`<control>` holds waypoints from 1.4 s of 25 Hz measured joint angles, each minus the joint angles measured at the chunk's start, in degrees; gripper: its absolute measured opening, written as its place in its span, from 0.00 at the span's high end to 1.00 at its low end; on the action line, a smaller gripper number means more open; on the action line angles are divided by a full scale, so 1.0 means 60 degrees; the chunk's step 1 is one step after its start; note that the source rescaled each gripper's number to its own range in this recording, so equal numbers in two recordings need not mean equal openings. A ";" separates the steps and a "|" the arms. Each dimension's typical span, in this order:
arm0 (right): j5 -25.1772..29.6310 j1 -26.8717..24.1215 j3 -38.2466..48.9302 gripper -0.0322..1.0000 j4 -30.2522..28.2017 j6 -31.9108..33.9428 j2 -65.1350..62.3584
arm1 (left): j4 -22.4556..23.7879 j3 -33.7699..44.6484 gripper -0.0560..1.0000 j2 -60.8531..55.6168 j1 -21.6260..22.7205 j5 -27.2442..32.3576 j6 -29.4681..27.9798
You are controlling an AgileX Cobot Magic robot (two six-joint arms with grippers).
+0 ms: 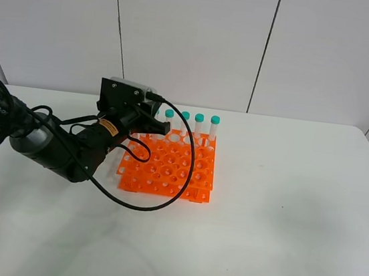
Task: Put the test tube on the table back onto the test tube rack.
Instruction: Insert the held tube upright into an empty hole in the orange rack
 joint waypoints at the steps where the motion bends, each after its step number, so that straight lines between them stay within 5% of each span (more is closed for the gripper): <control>1: 0.0000 0.0000 0.0000 0.04 0.0000 0.0000 0.0000 | 0.0001 0.0000 0.95 0.0000 0.0000 0.0000 0.0045; 13: 0.0000 0.0000 0.0000 0.04 0.0000 0.0000 0.0000 | -0.0167 0.0065 0.95 0.0198 0.0010 0.0745 0.0711; 35: 0.0000 0.0000 0.0000 0.04 0.0000 0.0000 0.0000 | 0.0300 0.0056 0.95 0.0557 0.0088 0.0862 -0.0425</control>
